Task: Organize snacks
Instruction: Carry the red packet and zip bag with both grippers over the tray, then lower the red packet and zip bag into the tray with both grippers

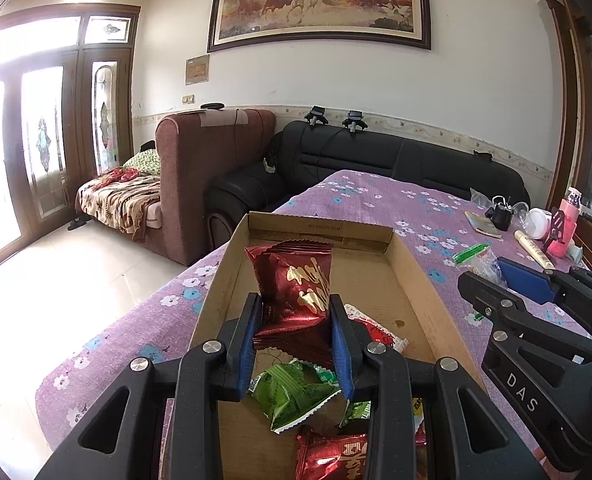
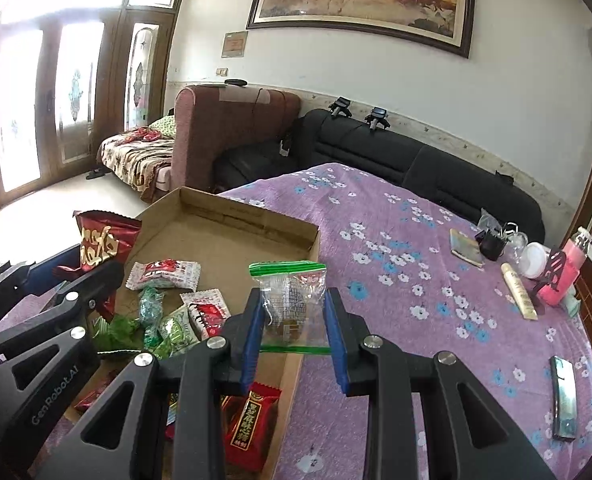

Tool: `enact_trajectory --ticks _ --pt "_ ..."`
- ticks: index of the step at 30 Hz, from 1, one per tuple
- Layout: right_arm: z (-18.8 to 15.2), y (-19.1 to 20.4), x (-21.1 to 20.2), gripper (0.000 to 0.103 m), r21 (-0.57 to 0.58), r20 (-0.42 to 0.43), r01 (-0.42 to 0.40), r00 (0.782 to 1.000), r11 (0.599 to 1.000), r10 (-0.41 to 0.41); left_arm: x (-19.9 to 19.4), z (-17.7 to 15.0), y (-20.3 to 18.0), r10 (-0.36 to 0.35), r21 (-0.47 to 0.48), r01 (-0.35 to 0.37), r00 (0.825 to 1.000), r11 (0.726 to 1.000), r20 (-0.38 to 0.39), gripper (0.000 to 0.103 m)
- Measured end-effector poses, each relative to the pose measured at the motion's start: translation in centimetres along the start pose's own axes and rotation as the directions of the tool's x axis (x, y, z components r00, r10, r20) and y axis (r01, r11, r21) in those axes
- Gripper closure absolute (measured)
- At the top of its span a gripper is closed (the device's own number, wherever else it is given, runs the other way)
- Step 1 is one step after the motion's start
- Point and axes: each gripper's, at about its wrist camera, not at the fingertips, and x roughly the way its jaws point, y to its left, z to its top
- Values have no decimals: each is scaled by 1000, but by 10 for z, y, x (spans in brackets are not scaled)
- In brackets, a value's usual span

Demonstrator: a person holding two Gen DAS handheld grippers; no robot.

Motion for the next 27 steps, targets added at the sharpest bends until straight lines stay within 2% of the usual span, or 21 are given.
enact_trajectory --ticks 3,12,16,27 --pt "0 1 1 74 -5 -10 -6 1000 1000 6 1 0 0 -1 0 1 1000 1000 -3 69" --pt "3 6 13 74 -6 -95 -90 991 996 89 8 1 -1 8 9 -8 999 1000 -48 69" --pt "0 7 24 74 17 -158 -141 977 990 142 14 0 0 13 9 -12 996 1000 -83 69" --pt "-6 11 39 74 69 -244 -214 943 974 224 21 -3 1 16 13 -14 991 1000 -130 69"
